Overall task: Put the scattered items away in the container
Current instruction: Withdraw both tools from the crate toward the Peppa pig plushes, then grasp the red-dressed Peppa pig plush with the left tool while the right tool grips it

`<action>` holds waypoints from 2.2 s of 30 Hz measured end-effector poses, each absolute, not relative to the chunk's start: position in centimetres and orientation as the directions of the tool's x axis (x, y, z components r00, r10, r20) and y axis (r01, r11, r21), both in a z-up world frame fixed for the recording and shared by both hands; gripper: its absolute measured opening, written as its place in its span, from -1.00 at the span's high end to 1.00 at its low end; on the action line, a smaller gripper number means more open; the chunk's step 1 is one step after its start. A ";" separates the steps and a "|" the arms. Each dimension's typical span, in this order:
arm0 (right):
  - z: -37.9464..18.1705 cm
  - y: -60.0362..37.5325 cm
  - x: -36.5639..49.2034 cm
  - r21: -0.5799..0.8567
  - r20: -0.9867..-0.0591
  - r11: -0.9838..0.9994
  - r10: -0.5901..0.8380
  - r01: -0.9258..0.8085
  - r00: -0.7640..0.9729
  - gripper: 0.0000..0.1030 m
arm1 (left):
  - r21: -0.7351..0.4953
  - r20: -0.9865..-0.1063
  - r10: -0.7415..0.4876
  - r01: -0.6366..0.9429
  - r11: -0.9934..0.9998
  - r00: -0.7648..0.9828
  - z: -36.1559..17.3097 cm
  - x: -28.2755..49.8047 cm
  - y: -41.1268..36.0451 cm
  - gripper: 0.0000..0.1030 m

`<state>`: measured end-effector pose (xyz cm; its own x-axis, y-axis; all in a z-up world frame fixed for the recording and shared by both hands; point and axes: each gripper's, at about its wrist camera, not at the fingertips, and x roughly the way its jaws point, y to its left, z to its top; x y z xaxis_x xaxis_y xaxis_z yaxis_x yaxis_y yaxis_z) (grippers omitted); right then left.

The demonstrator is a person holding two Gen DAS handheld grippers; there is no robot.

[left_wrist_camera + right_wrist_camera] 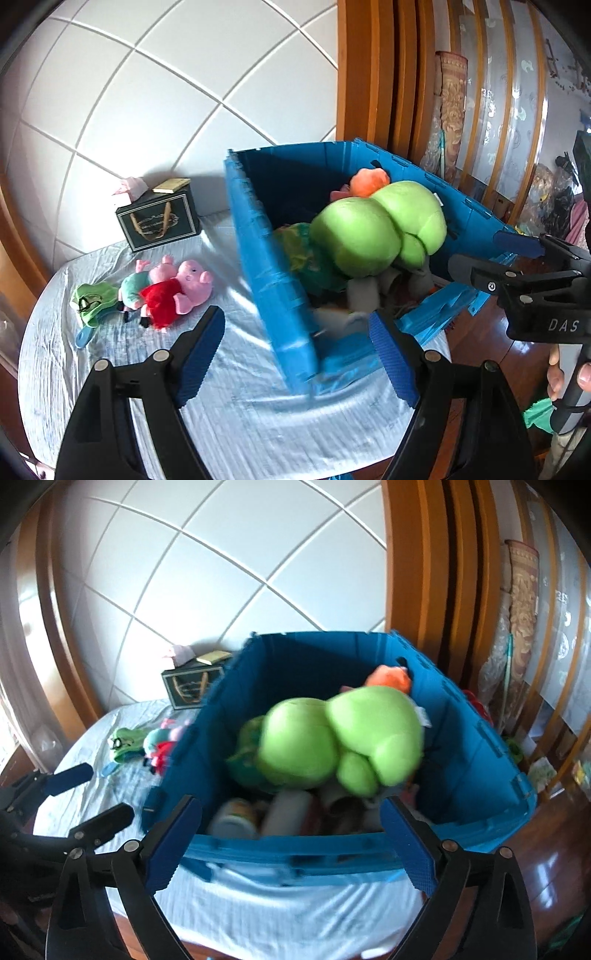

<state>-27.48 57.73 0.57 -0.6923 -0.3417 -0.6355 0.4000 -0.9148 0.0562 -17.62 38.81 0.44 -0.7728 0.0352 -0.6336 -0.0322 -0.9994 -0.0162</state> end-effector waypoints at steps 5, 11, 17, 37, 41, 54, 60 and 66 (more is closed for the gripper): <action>0.6 51.9 -24.3 0.059 -0.627 -0.906 -0.360 0.419 -0.691 -0.98 | -0.042 -0.623 0.027 -0.001 -0.999 -0.782 0.3 -14.4 32.6 -0.56; -0.3 45.2 -21.3 0.080 -0.619 -0.889 -0.399 0.452 -0.676 -0.99 | -0.075 -0.630 -0.007 0.070 -0.995 -0.776 -1.4 -10.8 24.6 -0.56; -1.7 38.2 -20.7 0.081 -0.653 -0.855 -0.434 0.513 -0.621 -0.99 | -0.100 -0.652 -0.082 0.193 -0.976 -0.754 -3.3 -8.7 17.1 -0.56; -12.4 24.0 -37.7 0.117 -0.780 -0.814 -0.430 0.570 -0.454 -0.99 | -0.077 -0.748 -0.250 0.455 -0.887 -0.615 -11.9 -19.8 2.9 -0.56; -17.2 22.5 -42.2 0.101 -0.835 -0.839 -0.363 0.534 -0.413 -0.99 | -0.060 -0.808 -0.205 0.423 -0.904 -0.552 -16.6 -25.2 3.0 -0.56; -22.0 24.2 -47.3 0.068 -0.865 -0.892 -0.276 0.446 -0.420 -0.99 | -0.142 -0.860 0.011 0.220 -0.965 -0.511 -25.6 -37.5 10.1 -0.36; -24.2 24.3 -49.0 0.105 -0.861 -0.884 -0.310 0.455 -0.403 -0.99 | -0.081 -0.873 -0.043 0.231 -0.970 -0.486 -27.9 -40.6 10.6 0.52; -26.7 23.7 -52.1 0.181 -0.858 -0.882 -0.357 0.435 -0.368 -0.21 | 0.019 -0.868 -0.158 0.287 -0.958 -0.471 -28.2 -41.1 7.9 0.58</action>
